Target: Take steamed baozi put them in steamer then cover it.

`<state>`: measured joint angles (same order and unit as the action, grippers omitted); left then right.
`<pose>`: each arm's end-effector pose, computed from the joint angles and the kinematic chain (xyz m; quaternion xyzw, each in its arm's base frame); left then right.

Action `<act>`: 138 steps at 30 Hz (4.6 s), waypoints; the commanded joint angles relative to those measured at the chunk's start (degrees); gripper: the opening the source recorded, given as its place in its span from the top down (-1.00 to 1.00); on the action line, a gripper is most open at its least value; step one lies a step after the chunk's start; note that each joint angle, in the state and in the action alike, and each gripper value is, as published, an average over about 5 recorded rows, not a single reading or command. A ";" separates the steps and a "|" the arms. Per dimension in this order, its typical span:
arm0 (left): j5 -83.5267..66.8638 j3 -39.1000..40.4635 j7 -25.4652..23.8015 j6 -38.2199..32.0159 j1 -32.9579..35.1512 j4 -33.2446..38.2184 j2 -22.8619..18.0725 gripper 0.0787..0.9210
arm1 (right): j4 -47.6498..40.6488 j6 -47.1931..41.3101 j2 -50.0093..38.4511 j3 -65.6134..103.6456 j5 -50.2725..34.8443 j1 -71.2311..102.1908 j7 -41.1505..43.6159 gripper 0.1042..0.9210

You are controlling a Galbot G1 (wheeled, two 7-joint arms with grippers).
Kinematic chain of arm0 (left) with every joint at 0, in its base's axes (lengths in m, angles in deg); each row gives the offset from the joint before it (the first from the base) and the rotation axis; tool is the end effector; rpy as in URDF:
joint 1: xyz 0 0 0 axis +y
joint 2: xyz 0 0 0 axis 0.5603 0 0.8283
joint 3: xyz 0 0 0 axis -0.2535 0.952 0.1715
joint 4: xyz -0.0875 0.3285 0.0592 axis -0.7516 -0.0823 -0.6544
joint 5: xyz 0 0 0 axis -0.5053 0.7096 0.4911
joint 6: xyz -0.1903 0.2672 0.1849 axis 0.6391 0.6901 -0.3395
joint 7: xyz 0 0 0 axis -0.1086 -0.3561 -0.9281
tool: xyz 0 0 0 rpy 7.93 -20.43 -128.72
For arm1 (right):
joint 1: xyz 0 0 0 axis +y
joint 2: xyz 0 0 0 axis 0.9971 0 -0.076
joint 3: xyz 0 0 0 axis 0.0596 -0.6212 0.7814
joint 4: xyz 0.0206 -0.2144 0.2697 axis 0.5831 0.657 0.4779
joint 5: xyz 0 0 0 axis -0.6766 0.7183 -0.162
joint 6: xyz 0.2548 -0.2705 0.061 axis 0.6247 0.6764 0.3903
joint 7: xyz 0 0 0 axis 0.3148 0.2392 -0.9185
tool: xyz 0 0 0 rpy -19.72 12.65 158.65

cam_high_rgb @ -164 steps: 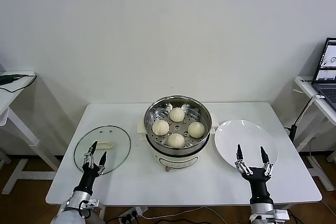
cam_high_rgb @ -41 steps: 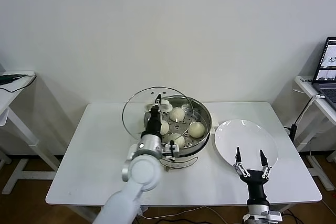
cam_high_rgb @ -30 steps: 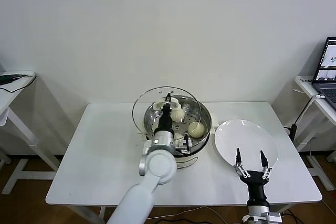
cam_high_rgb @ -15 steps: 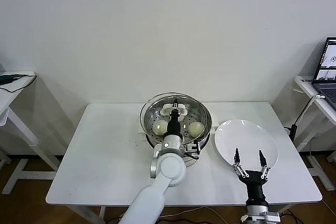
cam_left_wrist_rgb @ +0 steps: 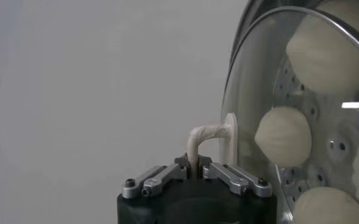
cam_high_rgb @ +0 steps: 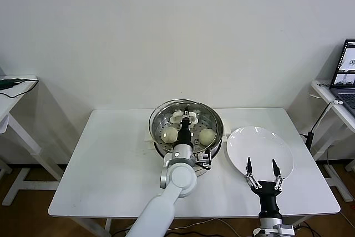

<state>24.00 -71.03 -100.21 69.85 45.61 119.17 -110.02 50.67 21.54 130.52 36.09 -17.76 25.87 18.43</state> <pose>0.3631 -0.2262 -0.2643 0.0250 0.6892 0.7233 0.0350 0.1896 -0.0695 -0.4029 0.0576 0.9940 0.0082 0.0929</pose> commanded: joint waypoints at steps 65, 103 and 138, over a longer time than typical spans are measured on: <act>-5.23 1.24 3.76 -0.51 -0.13 -1.13 -2.80 0.74 | -0.74 0.34 0.26 -0.57 1.93 -0.39 0.52 -0.76; -13.19 -0.14 2.40 -0.40 11.91 20.26 12.97 -0.77 | -0.54 0.52 -0.14 -0.88 1.97 -0.91 0.59 -0.76; -84.44 -46.52 13.89 -30.51 41.52 34.12 12.05 -0.77 | 10.18 -12.24 -2.35 -1.30 -0.81 -2.38 2.12 -0.76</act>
<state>-48.25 -109.45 -87.13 47.22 79.59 154.16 -96.34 57.88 12.79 128.25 35.06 -17.60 23.67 20.29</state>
